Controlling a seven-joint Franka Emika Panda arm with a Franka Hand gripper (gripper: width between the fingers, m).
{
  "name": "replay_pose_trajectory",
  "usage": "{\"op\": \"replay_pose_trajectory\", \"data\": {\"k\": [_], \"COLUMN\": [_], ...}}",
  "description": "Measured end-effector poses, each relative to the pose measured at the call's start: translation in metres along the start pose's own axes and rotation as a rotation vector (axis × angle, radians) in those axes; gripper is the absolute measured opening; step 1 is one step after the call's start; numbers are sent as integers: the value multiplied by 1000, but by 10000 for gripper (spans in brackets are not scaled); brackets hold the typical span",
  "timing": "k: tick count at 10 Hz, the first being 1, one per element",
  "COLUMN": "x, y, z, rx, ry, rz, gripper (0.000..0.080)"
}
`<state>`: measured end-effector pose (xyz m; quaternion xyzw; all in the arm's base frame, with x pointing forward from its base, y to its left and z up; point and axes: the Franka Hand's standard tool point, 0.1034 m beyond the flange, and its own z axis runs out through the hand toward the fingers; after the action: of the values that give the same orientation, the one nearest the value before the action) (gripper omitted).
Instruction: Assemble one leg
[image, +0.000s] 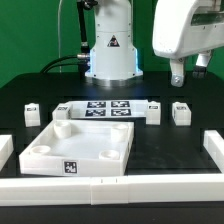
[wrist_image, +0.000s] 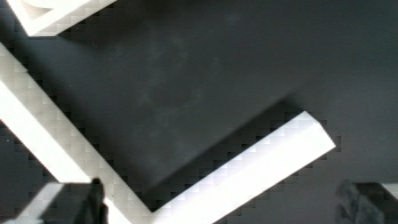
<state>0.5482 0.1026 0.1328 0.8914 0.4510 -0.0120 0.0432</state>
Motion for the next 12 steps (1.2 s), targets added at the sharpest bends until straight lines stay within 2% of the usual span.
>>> {"op": "replay_pose_trajectory", "data": {"k": [9, 10, 12], "x": [-3, -16, -71], "y": [0, -3, -20], "z": [3, 6, 29], "rx": [3, -7, -9], "ry": [0, 21, 73], "rz": [-11, -71, -220], "gripper": [650, 650, 650]}}
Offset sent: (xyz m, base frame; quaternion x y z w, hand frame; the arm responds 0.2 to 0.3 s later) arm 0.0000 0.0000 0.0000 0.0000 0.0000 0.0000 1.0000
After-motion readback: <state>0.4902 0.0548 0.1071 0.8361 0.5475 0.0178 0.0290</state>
